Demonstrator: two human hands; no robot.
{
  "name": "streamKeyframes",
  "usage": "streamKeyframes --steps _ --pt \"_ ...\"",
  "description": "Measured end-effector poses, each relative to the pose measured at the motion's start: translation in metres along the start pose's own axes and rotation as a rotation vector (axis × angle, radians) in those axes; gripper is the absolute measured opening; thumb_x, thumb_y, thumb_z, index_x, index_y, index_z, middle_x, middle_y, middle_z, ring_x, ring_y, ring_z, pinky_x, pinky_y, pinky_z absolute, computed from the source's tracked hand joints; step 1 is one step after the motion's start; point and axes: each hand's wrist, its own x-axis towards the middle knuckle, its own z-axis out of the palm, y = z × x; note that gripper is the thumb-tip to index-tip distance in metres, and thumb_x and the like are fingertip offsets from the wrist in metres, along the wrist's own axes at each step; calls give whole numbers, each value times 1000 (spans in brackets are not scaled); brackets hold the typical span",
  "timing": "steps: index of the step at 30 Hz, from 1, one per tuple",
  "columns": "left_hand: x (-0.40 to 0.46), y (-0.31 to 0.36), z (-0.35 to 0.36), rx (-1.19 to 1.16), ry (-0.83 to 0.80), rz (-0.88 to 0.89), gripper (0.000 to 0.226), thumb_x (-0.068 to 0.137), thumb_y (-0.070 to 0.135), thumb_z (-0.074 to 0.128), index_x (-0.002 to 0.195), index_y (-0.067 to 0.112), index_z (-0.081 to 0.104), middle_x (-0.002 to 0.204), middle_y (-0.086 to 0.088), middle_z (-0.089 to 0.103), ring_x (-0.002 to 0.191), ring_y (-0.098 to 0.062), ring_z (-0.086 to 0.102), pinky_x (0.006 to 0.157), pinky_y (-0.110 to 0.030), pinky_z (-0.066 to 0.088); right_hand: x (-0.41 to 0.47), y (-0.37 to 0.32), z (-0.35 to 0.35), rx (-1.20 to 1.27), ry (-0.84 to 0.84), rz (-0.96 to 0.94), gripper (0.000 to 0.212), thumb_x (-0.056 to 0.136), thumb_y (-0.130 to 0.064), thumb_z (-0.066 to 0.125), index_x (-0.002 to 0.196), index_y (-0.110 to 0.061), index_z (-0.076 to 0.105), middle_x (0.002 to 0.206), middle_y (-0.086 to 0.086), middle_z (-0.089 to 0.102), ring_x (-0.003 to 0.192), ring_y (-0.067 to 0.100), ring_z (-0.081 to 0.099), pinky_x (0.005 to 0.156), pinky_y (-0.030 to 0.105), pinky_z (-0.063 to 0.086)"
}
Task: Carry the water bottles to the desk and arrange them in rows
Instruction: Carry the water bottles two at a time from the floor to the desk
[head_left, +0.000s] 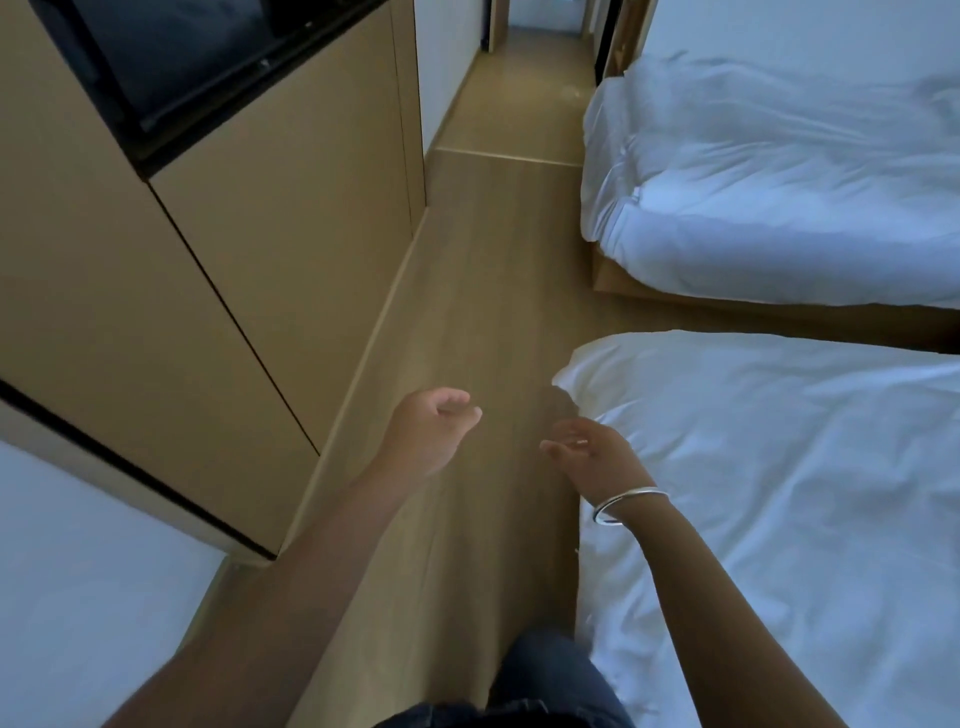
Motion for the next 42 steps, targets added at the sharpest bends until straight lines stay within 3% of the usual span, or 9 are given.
streamKeyframes --steps 2,6,16,20,24,27,32,38,42 --pt "30 5 9 -6 14 -14 27 85 17 65 109 5 66 107 -18 68 101 -32 62 69 -29 45 32 0 -8 14 5 6 36 87 -23 61 118 -5 57 114 9 63 96 17 57 81 19 38" --pt "93 19 34 -28 -18 -38 32 86 18 64 114 2 64 112 -14 67 104 -22 62 77 -17 39 97 2 -28 12 -16 2 34 87 -18 61 117 -3 56 117 12 61 104 23 58 83 21 39" --pt "272 98 100 -2 65 -52 23 83 19 66 104 11 68 103 -15 69 102 -32 60 78 -37 49 296 -9 -128 -55 -7 -49 35 87 -25 60 117 -8 58 116 8 62 104 20 59 91 29 43" --pt "328 110 118 33 92 -44 18 83 17 66 99 11 68 103 -11 69 101 -32 61 83 -35 47 362 -10 -152 -79 -17 -72 34 87 -26 60 117 -8 59 114 8 63 102 19 59 93 31 45" --pt "378 114 125 33 94 -64 12 82 17 66 94 15 68 94 -13 69 86 -25 63 70 -34 47 416 -10 -159 -73 -53 -61 34 86 -25 61 116 -9 59 114 7 63 101 17 59 90 27 44" --pt "422 114 124 46 84 -39 5 81 21 66 86 22 65 74 7 59 59 -3 51 54 -19 38 460 -17 -161 -70 -62 -54 33 86 -23 62 115 -8 60 112 7 64 100 18 59 89 26 44" --pt "510 118 119 54 23 -28 8 82 26 65 81 32 61 72 21 55 62 5 49 57 -13 36 543 -34 -163 -103 -49 -53 32 85 -25 62 113 -9 61 109 7 64 96 16 59 87 27 44" --pt "652 151 103 67 -12 26 5 82 21 67 85 21 64 85 8 62 74 -7 55 70 -20 37 661 -78 -171 -131 20 -30 34 84 -26 63 113 -8 60 110 9 65 100 20 60 89 30 44" --pt "736 176 86 82 -22 74 6 82 24 66 88 22 65 79 15 59 70 4 53 60 -11 37 735 -109 -174 -157 27 -16 34 85 -25 63 114 -7 60 113 9 64 102 21 60 91 30 44"
